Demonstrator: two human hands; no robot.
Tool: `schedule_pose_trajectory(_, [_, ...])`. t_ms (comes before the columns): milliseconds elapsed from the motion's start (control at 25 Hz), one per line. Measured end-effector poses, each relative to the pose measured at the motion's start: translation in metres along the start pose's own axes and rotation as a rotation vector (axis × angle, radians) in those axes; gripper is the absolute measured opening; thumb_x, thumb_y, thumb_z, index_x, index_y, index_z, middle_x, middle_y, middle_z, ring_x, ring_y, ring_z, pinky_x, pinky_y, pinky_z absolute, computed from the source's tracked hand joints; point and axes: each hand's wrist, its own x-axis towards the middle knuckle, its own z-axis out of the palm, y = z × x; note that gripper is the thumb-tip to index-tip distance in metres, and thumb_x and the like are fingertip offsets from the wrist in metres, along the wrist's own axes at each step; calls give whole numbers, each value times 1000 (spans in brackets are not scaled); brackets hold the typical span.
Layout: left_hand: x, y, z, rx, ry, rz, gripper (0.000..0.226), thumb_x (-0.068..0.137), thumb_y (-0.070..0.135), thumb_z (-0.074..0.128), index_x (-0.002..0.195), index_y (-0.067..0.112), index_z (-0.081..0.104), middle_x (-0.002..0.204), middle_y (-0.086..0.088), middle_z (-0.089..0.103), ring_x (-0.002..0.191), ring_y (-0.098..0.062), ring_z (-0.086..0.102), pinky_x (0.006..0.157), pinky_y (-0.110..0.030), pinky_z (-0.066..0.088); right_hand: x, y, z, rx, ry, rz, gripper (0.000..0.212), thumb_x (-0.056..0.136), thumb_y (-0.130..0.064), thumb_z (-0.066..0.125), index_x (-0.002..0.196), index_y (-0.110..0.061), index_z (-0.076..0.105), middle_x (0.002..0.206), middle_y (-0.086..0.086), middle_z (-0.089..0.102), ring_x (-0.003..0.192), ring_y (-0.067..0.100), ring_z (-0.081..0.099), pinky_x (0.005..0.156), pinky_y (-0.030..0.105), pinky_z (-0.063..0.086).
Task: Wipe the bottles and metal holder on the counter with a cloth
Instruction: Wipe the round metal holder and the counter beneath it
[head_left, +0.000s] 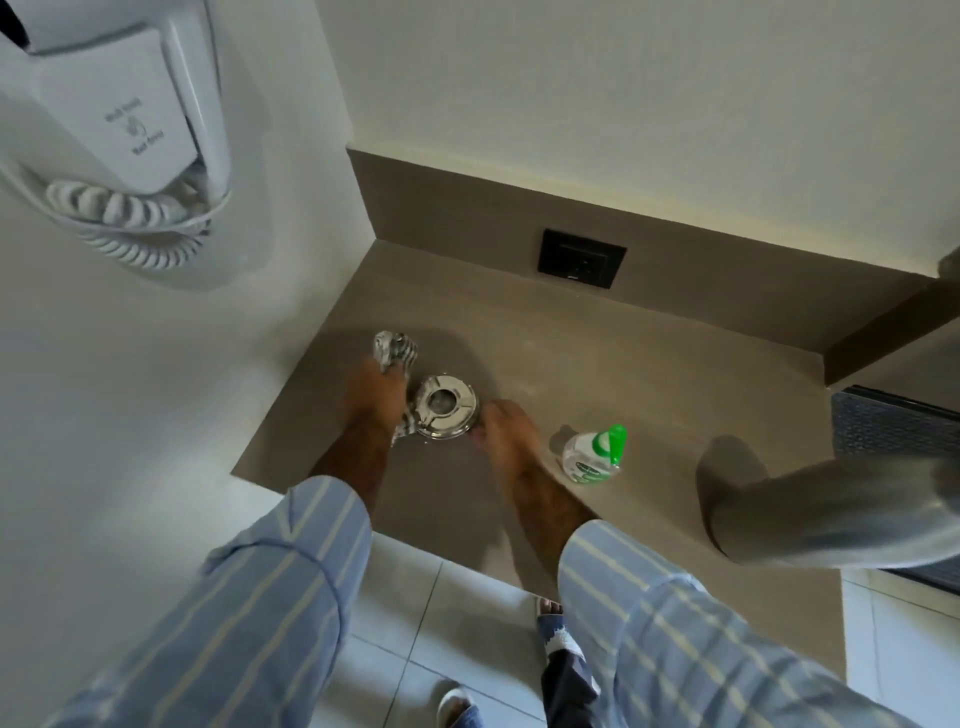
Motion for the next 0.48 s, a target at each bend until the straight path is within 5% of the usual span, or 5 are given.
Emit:
schedule_pose_trajectory(160, [6, -3, 26, -32, -86, -53, 42, 101, 33, 53, 129, 3, 61, 128, -23, 67, 119, -41, 63, 104, -52, 49, 15, 1, 21, 224, 22, 71, 32, 102, -24, 46, 110, -1, 67, 109, 20, 65, 96, 34, 63, 88, 42, 54])
schedule_pose_trajectory(280, [5, -7, 29, -191, -93, -84, 44, 99, 35, 55, 130, 5, 62, 129, -20, 68, 120, -38, 64, 105, -53, 50, 18, -7, 40, 576, -31, 205, 37, 103, -40, 55, 109, -11, 77, 110, 14, 78, 98, 27, 73, 89, 42, 59])
schedule_pose_trajectory(480, [-7, 4, 25, -354, -143, -59, 40, 96, 36, 54, 122, 9, 68, 119, -17, 74, 110, -33, 70, 100, -51, 55, 13, -14, 58, 662, -174, 194, 49, 94, -57, 60, 128, -22, 68, 120, 7, 77, 107, 27, 75, 88, 50, 62])
